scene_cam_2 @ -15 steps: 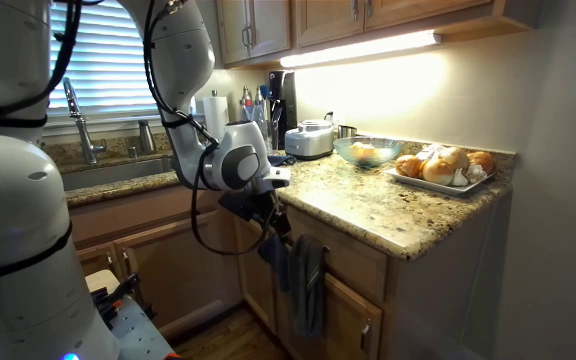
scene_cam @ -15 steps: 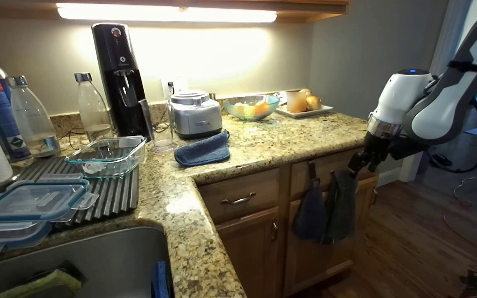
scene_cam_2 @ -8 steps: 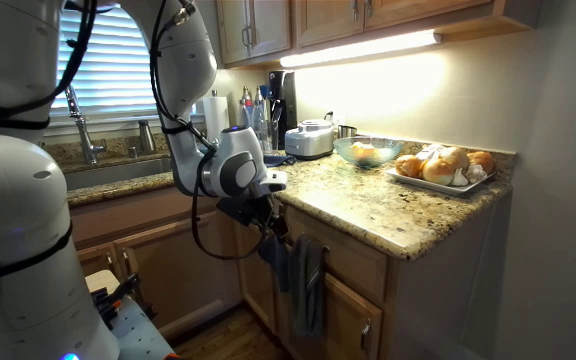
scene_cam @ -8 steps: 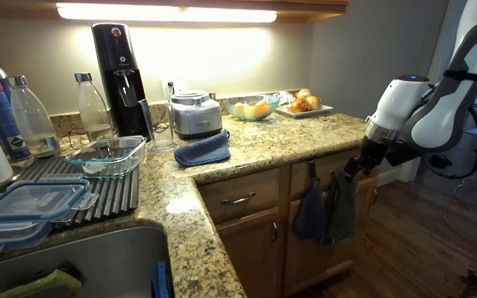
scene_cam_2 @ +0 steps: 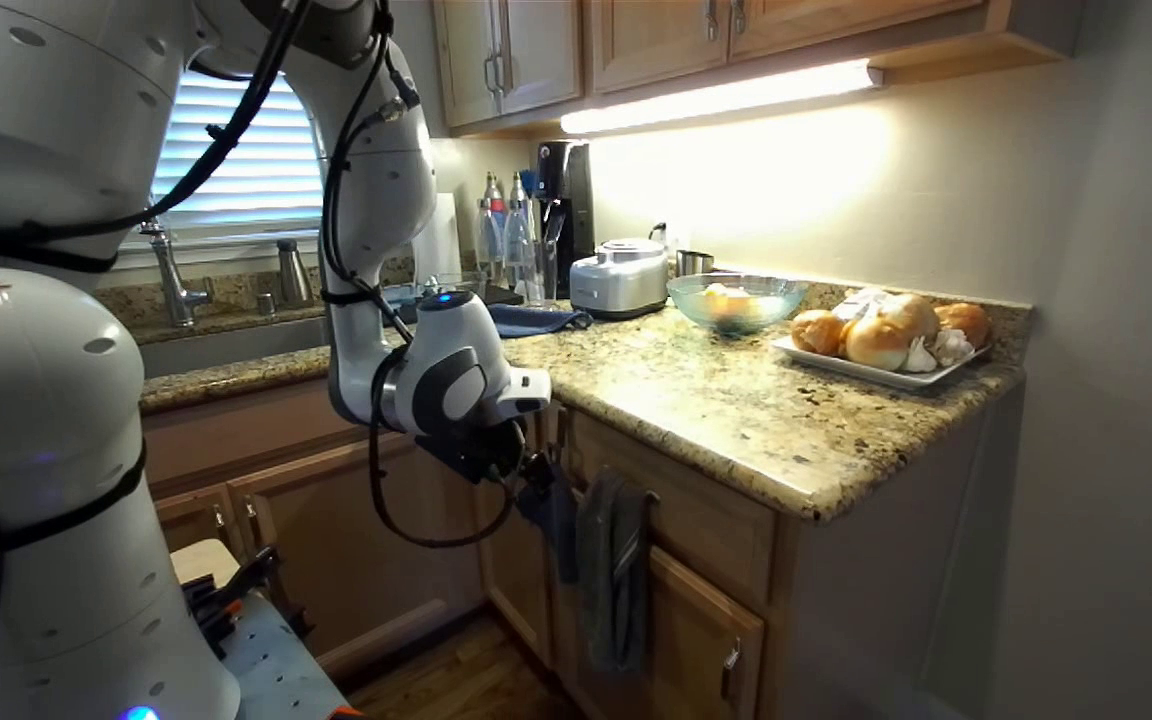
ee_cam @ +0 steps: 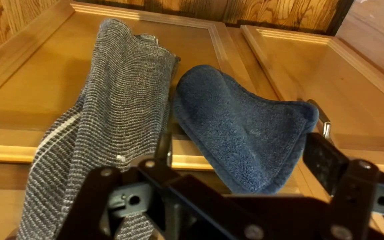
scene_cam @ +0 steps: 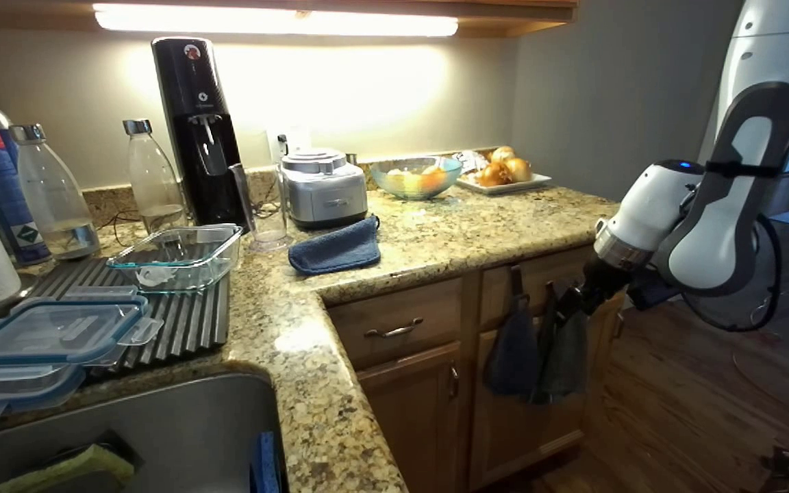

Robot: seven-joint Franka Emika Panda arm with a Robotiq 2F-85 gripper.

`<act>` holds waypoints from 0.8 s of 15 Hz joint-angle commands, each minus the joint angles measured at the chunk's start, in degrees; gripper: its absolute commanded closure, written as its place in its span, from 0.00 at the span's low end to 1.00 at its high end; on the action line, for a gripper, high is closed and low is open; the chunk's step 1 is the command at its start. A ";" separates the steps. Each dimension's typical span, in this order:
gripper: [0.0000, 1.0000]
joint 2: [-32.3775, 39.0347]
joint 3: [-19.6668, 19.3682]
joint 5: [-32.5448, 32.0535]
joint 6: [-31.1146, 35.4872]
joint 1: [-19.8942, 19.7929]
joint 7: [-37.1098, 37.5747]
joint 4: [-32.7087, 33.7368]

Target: Unhang one cloth from the drawer and place it on the countertop

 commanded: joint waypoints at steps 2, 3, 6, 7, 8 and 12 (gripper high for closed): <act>0.00 1.43 5.40 5.99 -0.11 -2.35 -4.27 4.64; 0.00 1.85 5.42 7.00 -0.12 -1.74 -4.95 5.91; 0.00 3.40 5.61 8.37 -0.15 -1.19 -6.39 8.63; 0.00 3.93 5.59 8.75 -0.15 -1.09 -6.84 9.07; 0.00 4.36 5.92 8.75 -0.19 -1.45 -7.07 9.37; 0.00 6.92 6.31 8.99 -0.17 -1.86 -7.23 11.21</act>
